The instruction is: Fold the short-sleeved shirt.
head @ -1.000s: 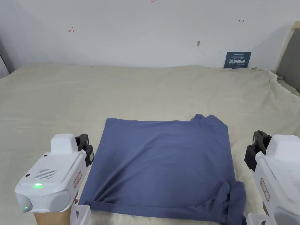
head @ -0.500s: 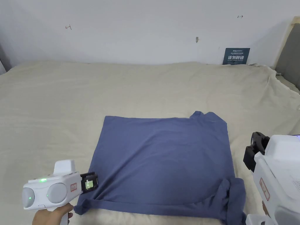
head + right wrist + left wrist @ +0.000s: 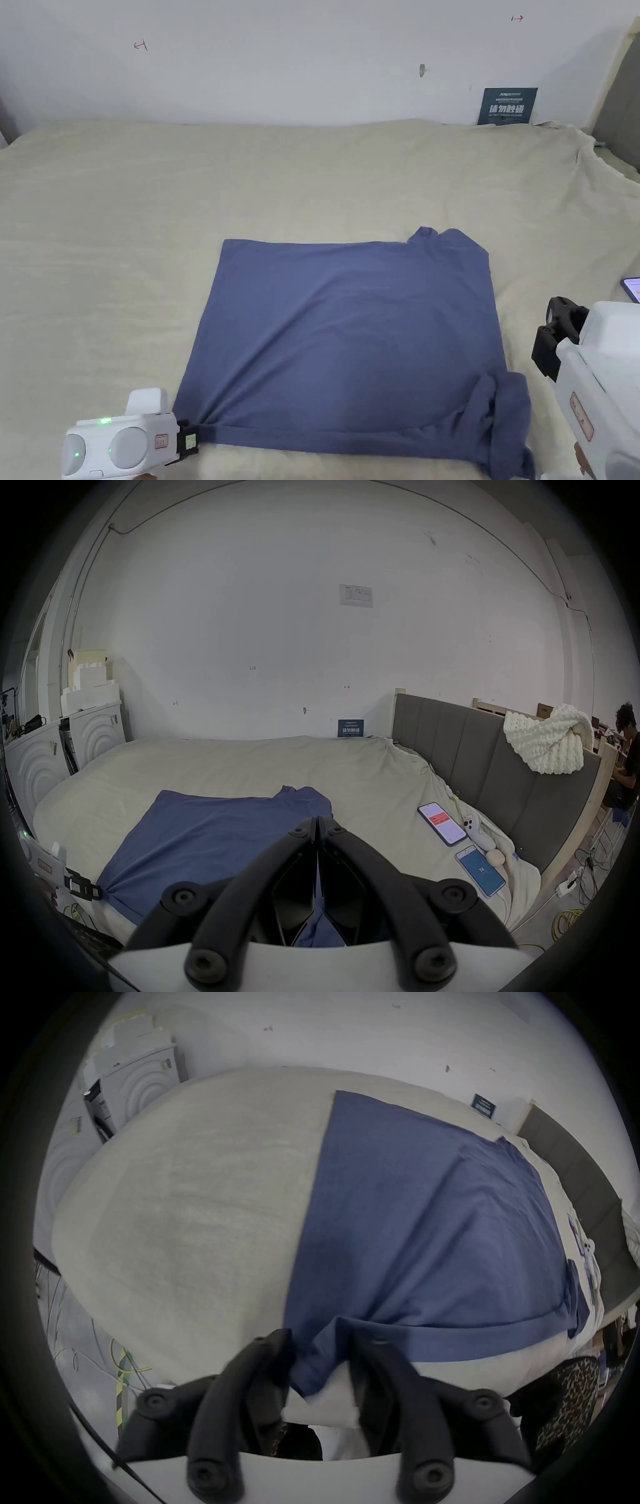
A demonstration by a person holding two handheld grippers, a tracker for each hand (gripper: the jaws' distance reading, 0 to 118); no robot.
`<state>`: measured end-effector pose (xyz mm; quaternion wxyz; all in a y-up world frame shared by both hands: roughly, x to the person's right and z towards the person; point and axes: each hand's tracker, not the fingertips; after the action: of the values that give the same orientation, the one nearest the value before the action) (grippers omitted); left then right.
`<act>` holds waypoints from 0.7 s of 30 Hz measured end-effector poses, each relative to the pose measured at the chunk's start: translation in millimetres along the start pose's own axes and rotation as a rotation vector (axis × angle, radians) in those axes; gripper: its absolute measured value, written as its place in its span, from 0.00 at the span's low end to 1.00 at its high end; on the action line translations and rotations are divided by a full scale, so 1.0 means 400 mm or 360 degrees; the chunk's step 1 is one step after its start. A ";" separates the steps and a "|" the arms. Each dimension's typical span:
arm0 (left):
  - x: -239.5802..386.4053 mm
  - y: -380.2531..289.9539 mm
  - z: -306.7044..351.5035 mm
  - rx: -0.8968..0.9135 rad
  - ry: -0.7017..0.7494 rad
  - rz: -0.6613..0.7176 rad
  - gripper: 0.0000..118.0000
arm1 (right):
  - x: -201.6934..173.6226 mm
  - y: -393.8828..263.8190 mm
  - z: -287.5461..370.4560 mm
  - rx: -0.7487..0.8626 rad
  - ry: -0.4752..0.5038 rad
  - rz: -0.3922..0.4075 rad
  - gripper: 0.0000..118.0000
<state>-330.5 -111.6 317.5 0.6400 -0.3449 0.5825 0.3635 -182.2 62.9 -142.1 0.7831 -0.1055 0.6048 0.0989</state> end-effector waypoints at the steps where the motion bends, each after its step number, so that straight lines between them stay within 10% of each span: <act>1: 0.009 -0.001 0.008 0.0016 -0.0014 -0.0013 0.13 | 0.004 -0.002 0.000 -0.0006 -0.0003 -0.0001 0.00; 9: 0.050 0.013 0.060 0.0127 0.0005 -0.0216 0.02 | 0.053 -0.070 -0.033 -0.0334 -0.0003 -0.0025 0.03; 17: 0.031 0.047 0.084 0.0219 -0.0044 -0.0225 0.02 | 0.066 -0.266 -0.084 -0.0784 0.0015 -0.0029 0.70; 21: 0.035 0.048 0.087 0.0225 -0.0045 -0.0214 0.02 | 0.045 -0.326 -0.099 -0.0873 0.0002 0.0059 0.72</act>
<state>-329.3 -71.0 306.2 0.6938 -0.3321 0.5732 0.2825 -177.7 -73.0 -163.4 0.7229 -0.3026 0.5579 0.2732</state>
